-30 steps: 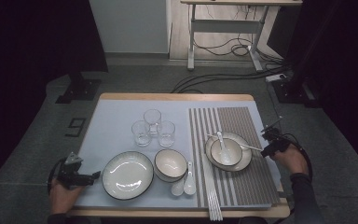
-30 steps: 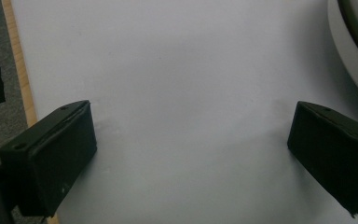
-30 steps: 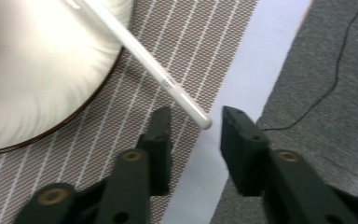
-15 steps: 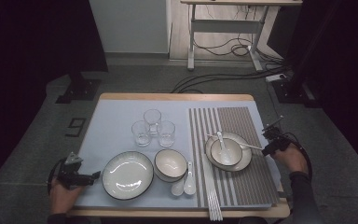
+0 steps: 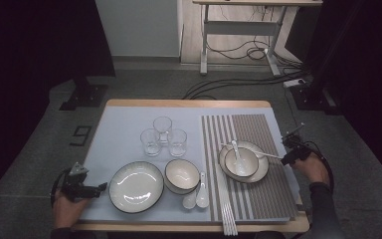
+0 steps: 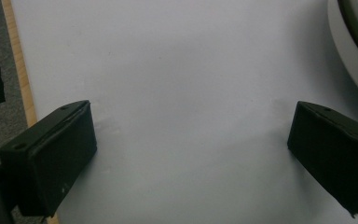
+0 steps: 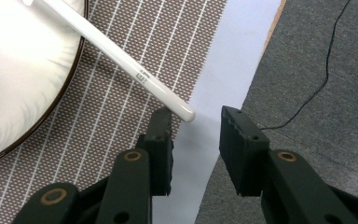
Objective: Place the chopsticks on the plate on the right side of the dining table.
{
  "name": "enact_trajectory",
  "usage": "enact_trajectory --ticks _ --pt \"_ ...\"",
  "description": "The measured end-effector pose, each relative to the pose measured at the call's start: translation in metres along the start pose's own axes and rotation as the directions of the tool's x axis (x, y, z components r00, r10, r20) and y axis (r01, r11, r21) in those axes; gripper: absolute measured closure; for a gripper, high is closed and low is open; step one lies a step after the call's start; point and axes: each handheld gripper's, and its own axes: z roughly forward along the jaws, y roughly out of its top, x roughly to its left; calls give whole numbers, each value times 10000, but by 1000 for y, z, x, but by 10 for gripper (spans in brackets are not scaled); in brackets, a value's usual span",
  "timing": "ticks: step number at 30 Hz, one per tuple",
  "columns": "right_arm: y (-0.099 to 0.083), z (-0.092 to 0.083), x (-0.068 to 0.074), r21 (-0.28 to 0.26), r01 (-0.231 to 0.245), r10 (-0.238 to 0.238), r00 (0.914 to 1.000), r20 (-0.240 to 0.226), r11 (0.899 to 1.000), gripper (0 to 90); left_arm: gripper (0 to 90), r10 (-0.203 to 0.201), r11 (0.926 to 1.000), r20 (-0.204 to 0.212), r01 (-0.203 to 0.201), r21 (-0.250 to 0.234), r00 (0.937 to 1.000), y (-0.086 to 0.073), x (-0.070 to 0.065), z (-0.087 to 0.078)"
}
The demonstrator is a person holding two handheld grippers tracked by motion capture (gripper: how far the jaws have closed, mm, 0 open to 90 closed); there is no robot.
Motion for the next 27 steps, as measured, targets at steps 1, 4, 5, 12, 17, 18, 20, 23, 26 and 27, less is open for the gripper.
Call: enact_trajectory --ticks 1,4,5,12,17,18,20,23,26,27 --pt "0 1 0 -13 0 0 10000 20 10000 643 9 0 10000 0 0 0 10000 0 0 0" --pt "0 1 -2 -13 -18 18 10000 27 10000 642 9 -2 10000 3 2 1 10000 0 0 0" --pt "0 2 -3 -54 -61 62 10000 54 10000 642 9 -1 10000 2 1 0 10000 0 0 0" --pt "1 3 -4 -80 -95 95 9999 66 9999 632 9 2 10000 1 -2 -1 10000 0 0 0" --pt "0 -1 -3 -182 3 -2 10000 88 9998 574 9 -3 10000 2 3 0 10000 0 0 0" --pt "0 -2 -2 -211 -13 14 10000 78 9998 559 9 -1 10000 1 1 1 10000 0 0 0" --pt "0 -4 -2 -241 6 -3 10000 84 9997 543 9 1 10000 0 -1 1 10000 0 0 0" --pt "3 -12 2 -358 74 -73 10000 46 9993 469 9 -2 10000 -1 2 1 10000 0 0 0" --pt "7 -20 5 -529 55 -54 10000 33 9986 420 9 -2 10000 -2 2 -1 10000 0 0 0" --pt "9 -22 6 -626 37 -38 10000 -15 9980 410 9 5 10000 -1 -5 2 10000 0 0 0"
